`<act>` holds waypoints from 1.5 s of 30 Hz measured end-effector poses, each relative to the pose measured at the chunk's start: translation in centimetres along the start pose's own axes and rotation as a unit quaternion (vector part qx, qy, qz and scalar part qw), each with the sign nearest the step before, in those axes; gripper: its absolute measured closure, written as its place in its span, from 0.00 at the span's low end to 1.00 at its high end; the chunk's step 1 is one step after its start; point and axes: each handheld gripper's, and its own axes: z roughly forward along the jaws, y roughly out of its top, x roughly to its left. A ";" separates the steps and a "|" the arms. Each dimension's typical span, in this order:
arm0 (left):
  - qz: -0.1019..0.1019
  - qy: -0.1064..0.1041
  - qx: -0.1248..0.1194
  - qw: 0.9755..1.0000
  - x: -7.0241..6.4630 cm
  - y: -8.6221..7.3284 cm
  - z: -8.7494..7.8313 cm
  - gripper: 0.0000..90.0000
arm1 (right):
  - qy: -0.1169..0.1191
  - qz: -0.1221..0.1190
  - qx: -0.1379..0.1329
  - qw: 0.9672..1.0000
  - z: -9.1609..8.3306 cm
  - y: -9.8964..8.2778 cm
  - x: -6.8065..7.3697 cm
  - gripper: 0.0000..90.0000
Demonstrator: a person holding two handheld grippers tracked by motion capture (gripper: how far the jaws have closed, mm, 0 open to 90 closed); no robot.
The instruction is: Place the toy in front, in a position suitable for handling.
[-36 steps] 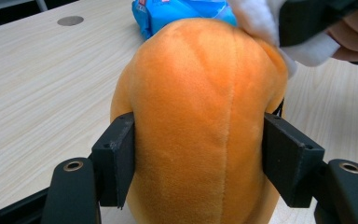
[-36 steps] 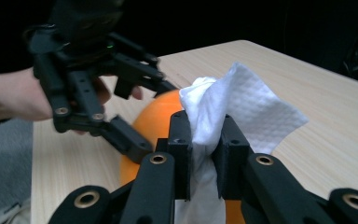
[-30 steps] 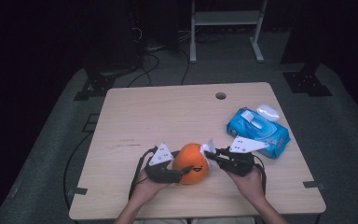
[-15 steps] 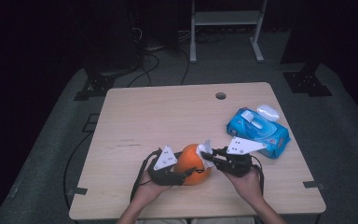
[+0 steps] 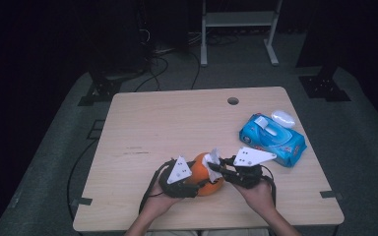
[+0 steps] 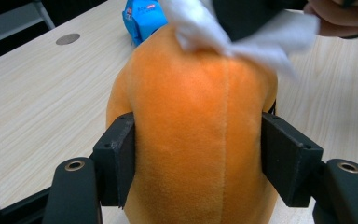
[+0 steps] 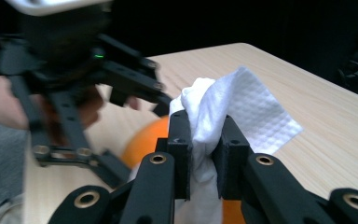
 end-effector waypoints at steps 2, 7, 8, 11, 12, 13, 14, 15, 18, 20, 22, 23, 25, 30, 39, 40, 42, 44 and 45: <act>0.001 -0.001 0.002 1.000 0.1 0.0 0.0 0.38 | -0.009 0.006 0.004 1.000 -0.3 -0.2 -0.5 0.86; -0.005 0.001 0.001 1.000 0.2 0.0 0.1 0.38 | -0.001 -0.005 0.004 1.000 -0.4 0.1 0.7 0.87; -0.004 0.002 0.002 1.000 0.2 0.0 0.0 0.38 | 0.005 -0.016 0.005 1.000 -0.1 0.3 1.3 0.87; -0.002 0.005 0.005 1.000 0.2 0.0 -0.1 0.38 | 0.008 -0.044 0.015 0.999 0.5 0.6 2.5 0.87; -0.004 0.006 0.004 1.000 0.3 -0.1 -0.1 0.39 | 0.008 -0.043 0.016 0.999 0.5 0.6 2.4 0.87; -0.007 0.006 0.002 1.000 0.3 -0.1 -0.1 0.39 | 0.007 -0.036 0.013 0.999 0.4 0.5 2.0 0.87; -0.011 0.006 0.001 1.000 0.3 -0.1 -0.1 0.39 | 0.003 -0.030 0.012 0.999 0.3 0.4 1.6 0.87; -0.014 0.005 0.000 1.000 0.4 -0.1 -0.1 0.39 | -0.001 -0.027 0.012 1.000 0.2 0.3 1.2 0.87; -0.025 0.003 -0.004 1.000 0.7 -0.1 0.0 0.40 | -0.019 -0.014 0.012 1.000 -0.4 -0.3 0.1 0.87; -0.027 0.005 -0.004 1.000 0.7 -0.1 0.1 0.42 | -0.021 -0.011 0.010 1.000 -0.6 -0.3 0.3 0.87; -0.028 0.006 -0.004 1.000 0.7 0.0 0.1 0.43 | -0.015 -0.028 0.010 0.999 -0.3 0.0 1.3 0.87; -0.031 0.006 -0.006 0.999 0.7 0.0 0.1 0.44 | -0.008 -0.039 0.013 0.999 -0.1 0.2 2.0 0.87; -0.034 0.007 -0.008 0.999 0.7 0.1 -0.2 0.47 | -0.005 -0.061 0.019 0.998 0.4 0.5 2.8 0.86; -0.027 0.005 -0.018 0.999 0.7 1.0 -1.3 0.51 | -0.011 -0.041 0.008 0.999 -0.1 0.5 1.7 0.87; -0.024 0.008 -0.013 1.000 1.0 0.5 -1.0 0.35 | -0.002 -0.008 0.014 1.000 0.2 -0.6 0.7 0.87; -0.027 0.006 -0.016 0.999 1.1 0.3 -0.8 0.30 | -0.002 -0.008 0.015 1.000 0.2 -0.7 0.6 0.87; -0.038 0.003 -0.015 0.999 1.3 0.0 -0.6 0.20 | -0.003 -0.002 0.017 1.000 0.2 -0.9 0.4 0.87; -0.047 -0.005 -0.016 0.999 1.6 -0.3 -0.5 0.16 | -0.006 0.000 0.019 1.000 0.1 -1.0 0.3 0.87; -0.051 -0.008 -0.014 0.999 1.7 -0.4 -0.4 0.14 | -0.007 0.002 0.018 1.000 0.1 -1.0 0.1 0.87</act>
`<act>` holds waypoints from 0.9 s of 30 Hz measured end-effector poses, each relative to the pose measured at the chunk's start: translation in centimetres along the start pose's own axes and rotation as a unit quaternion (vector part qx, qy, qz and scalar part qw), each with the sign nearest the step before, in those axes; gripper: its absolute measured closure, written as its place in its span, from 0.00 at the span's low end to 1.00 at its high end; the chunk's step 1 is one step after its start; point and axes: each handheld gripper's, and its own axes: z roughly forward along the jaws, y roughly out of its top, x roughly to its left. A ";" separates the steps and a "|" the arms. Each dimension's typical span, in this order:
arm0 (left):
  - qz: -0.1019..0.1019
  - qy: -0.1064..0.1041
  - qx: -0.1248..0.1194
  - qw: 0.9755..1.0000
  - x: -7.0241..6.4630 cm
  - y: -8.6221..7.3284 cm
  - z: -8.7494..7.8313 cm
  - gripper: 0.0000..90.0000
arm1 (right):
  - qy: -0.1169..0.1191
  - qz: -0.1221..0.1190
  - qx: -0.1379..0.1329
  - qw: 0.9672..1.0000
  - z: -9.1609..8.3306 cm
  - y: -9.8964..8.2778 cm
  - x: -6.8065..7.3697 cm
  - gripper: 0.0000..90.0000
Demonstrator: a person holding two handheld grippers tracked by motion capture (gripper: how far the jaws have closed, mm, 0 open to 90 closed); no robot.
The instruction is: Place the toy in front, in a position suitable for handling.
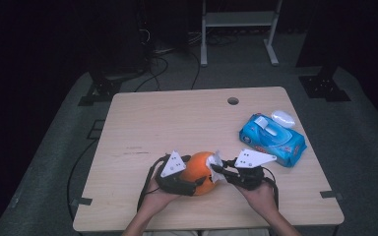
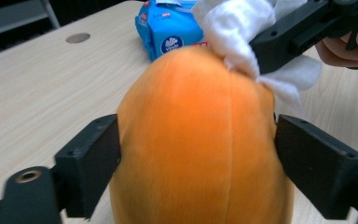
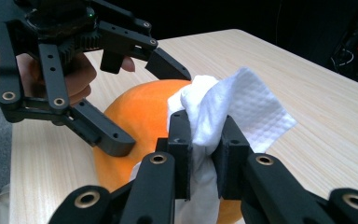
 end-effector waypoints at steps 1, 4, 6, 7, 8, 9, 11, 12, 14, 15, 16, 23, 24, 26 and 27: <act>-0.004 -0.002 0.001 1.000 0.1 -0.1 0.1 0.13 | 0.000 0.003 0.001 1.000 -0.1 -0.1 -0.1 0.87; -0.014 -0.011 0.001 1.000 0.4 -0.3 0.3 0.12 | -0.002 0.004 0.003 1.000 -0.2 -0.2 -0.3 0.87; -0.019 -0.017 0.007 1.000 0.6 -0.6 0.4 0.11 | -0.005 0.007 0.004 1.000 -0.2 -0.3 -0.5 0.87; -0.024 -0.021 0.007 0.999 0.7 -0.7 0.5 0.11 | -0.007 0.010 0.005 1.000 -0.3 -0.4 -0.6 0.87; -0.031 -0.024 0.007 0.999 0.9 -0.9 0.6 0.11 | -0.007 0.015 0.005 1.000 -0.3 -0.5 -0.8 0.87; -0.036 -0.028 0.006 0.999 1.0 -1.0 0.7 0.11 | -0.008 0.021 0.004 1.000 -0.4 -0.6 -1.0 0.87; -0.032 -0.030 0.007 0.999 0.9 -1.0 0.8 0.16 | -0.012 0.022 0.005 1.000 -0.4 -0.5 -0.9 0.87; -0.023 -0.025 0.008 0.999 0.8 -1.0 0.7 0.21 | -0.013 0.018 0.006 1.000 -0.4 -0.3 -0.7 0.86; -0.017 -0.022 0.010 1.000 0.7 -0.8 0.5 0.32 | -0.010 0.005 0.002 1.000 -0.4 0.1 0.0 0.86; -0.013 -0.019 0.010 1.000 0.6 -0.7 0.5 0.37 | -0.005 -0.004 0.000 1.000 -0.2 0.3 0.4 0.86; -0.010 -0.015 0.010 1.000 0.4 -0.6 0.4 0.41 | 0.002 -0.013 -0.001 1.000 -0.1 0.5 0.9 0.86; 0.020 -0.006 0.004 1.000 -0.1 0.7 -1.0 0.53 | -0.013 -0.005 -0.003 1.000 -0.6 0.4 -0.2 0.87; 0.023 -0.003 0.009 1.000 -0.1 0.7 -1.0 0.52 | -0.018 0.004 0.002 1.000 -0.7 0.1 -0.7 0.87; 0.020 -0.006 0.016 1.000 -0.2 0.5 -0.7 0.52 | -0.020 0.020 0.008 1.000 -0.7 -0.3 -1.2 0.86; 0.020 -0.009 0.018 1.000 -0.1 0.4 -0.6 0.52 | -0.021 0.016 0.009 1.000 -0.6 -0.2 -1.0 0.86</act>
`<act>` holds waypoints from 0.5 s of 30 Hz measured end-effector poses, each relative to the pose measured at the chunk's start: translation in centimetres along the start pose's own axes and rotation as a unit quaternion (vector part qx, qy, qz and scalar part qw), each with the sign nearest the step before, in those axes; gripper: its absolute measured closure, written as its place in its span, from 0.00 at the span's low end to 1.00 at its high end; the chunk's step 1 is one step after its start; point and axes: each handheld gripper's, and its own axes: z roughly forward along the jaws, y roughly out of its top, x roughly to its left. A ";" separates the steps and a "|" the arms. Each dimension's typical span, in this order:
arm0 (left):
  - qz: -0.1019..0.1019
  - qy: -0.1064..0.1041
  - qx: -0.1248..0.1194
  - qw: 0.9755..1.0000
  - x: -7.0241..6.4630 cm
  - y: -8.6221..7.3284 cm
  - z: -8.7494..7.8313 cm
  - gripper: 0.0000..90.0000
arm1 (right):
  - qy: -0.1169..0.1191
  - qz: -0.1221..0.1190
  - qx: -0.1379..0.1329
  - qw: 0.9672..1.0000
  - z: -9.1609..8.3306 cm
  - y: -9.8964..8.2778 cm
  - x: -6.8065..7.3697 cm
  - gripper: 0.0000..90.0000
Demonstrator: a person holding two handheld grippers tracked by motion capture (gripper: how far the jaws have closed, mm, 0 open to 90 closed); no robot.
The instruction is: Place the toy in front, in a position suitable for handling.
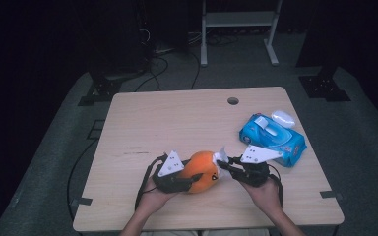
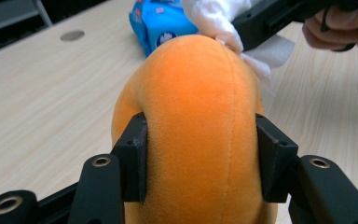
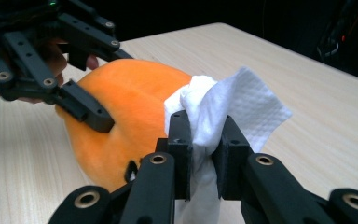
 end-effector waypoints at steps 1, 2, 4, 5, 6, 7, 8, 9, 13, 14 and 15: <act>0.001 -0.001 0.001 1.000 0.0 0.1 0.0 0.52 | 0.003 -0.009 -0.002 1.000 0.0 0.3 0.6 0.86; 0.005 -0.004 0.004 1.000 -0.1 0.2 0.0 0.52 | 0.011 -0.016 -0.010 1.000 0.1 0.6 1.1 0.86; 0.008 -0.006 0.004 1.000 -0.3 0.4 0.0 0.52 | 0.025 -0.033 -0.017 0.999 0.2 1.2 2.2 0.86; 0.010 -0.006 0.004 1.000 -0.5 0.4 0.1 0.51 | 0.026 -0.043 -0.017 0.999 0.4 1.4 2.6 0.86; 0.011 -0.005 0.008 1.000 -0.5 0.4 0.1 0.50 | 0.027 -0.045 -0.015 0.999 0.6 1.4 2.7 0.86; 0.009 -0.006 0.009 1.000 -0.5 0.2 0.1 0.49 | 0.030 -0.039 -0.013 0.999 0.7 1.2 2.4 0.86; 0.007 -0.007 0.008 1.000 -0.4 0.1 0.3 0.46 | 0.031 -0.028 -0.008 0.999 0.8 0.9 2.0 0.86; 0.002 -0.008 0.008 1.000 -0.3 0.1 0.4 0.42 | 0.032 -0.023 -0.006 0.999 0.8 0.6 1.6 0.86; 0.001 -0.009 -0.003 1.000 -0.3 -0.1 0.7 0.23 | 0.016 -0.010 0.009 1.000 0.8 -0.2 0.6 0.86; -0.003 -0.012 -0.006 1.000 -0.2 -0.2 0.7 0.20 | 0.013 -0.006 0.011 1.000 0.8 -0.3 0.3 0.86; -0.007 -0.015 -0.007 1.000 0.0 -0.4 0.7 0.18 | 0.010 -0.004 0.013 1.000 0.7 -0.5 0.1 0.86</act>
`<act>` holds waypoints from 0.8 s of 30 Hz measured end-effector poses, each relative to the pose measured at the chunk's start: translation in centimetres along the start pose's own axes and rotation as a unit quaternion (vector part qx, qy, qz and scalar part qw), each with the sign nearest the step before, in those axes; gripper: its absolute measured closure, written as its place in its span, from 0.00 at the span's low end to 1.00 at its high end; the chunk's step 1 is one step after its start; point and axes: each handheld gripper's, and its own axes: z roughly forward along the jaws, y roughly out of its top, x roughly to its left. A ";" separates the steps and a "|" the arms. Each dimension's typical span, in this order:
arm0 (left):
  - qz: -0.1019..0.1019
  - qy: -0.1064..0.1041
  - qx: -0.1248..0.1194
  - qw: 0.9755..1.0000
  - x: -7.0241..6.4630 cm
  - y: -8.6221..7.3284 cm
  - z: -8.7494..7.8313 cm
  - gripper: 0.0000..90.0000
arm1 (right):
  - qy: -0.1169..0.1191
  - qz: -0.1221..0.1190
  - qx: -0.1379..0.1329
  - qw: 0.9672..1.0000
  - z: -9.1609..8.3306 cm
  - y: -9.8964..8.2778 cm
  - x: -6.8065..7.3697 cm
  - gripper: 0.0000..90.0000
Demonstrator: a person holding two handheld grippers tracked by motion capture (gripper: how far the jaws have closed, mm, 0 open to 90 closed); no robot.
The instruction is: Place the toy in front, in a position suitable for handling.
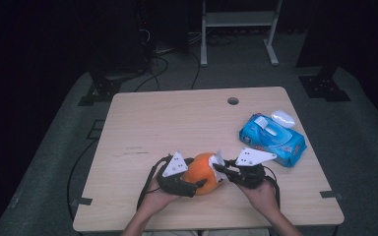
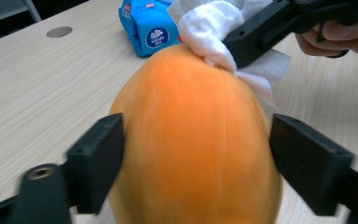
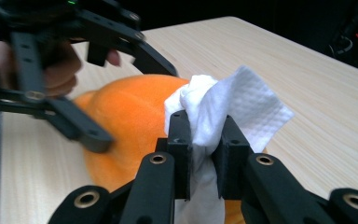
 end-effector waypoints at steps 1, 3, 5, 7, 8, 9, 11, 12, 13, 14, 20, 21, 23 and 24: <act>-0.004 -0.002 0.002 1.000 0.2 -0.2 0.1 0.16 | -0.002 0.007 0.001 1.000 0.0 -0.2 -0.2 0.86; -0.014 -0.007 0.008 1.000 0.4 -0.6 0.4 0.13 | -0.004 0.019 0.003 1.000 -0.1 -0.4 -0.8 0.86; -0.017 -0.008 0.012 1.000 0.6 -1.0 0.6 0.11 | -0.007 0.029 0.007 1.000 -0.1 -0.6 -1.3 0.86; -0.028 -0.011 0.011 0.999 0.7 -1.2 0.9 0.11 | -0.008 0.035 0.007 0.999 -0.2 -0.8 -1.7 0.86; -0.031 -0.012 0.010 0.999 0.8 -1.3 1.0 0.11 | -0.009 0.035 0.007 0.999 -0.2 -0.8 -1.7 0.86; -0.029 -0.013 0.011 0.999 0.8 -1.3 1.0 0.14 | -0.011 0.035 0.009 0.999 -0.2 -0.7 -1.6 0.86; -0.014 -0.006 0.013 1.000 0.7 -1.2 0.6 0.33 | -0.013 0.031 0.006 0.999 -0.3 -0.4 -1.3 0.86; -0.012 -0.004 0.014 1.000 0.7 -1.0 0.4 0.40 | -0.013 0.027 -0.001 1.000 -0.5 -0.1 -1.0 0.86; -0.010 -0.004 0.015 1.000 0.6 -0.8 0.3 0.45 | -0.009 0.021 -0.010 1.000 -0.8 0.3 -0.7 0.86; -0.006 -0.002 0.015 1.000 0.5 -0.6 0.2 0.47 | 0.001 0.017 -0.022 1.000 -0.9 0.7 -0.3 0.86; 0.031 -0.007 0.016 0.999 -0.5 0.4 -0.1 0.52 | 0.032 -0.040 -0.019 0.999 0.1 2.1 3.0 0.86; 0.028 -0.004 0.014 1.000 -0.5 0.3 -0.2 0.53 | 0.034 -0.034 -0.019 0.999 0.1 2.0 2.7 0.87; 0.015 -0.008 0.012 1.000 0.0 -0.1 -0.3 0.52 | 0.026 -0.022 -0.014 0.999 0.1 1.5 1.8 0.87; 0.006 -0.011 0.011 1.000 0.2 -0.3 -0.2 0.51 | 0.023 -0.015 -0.010 1.000 0.1 1.2 1.5 0.87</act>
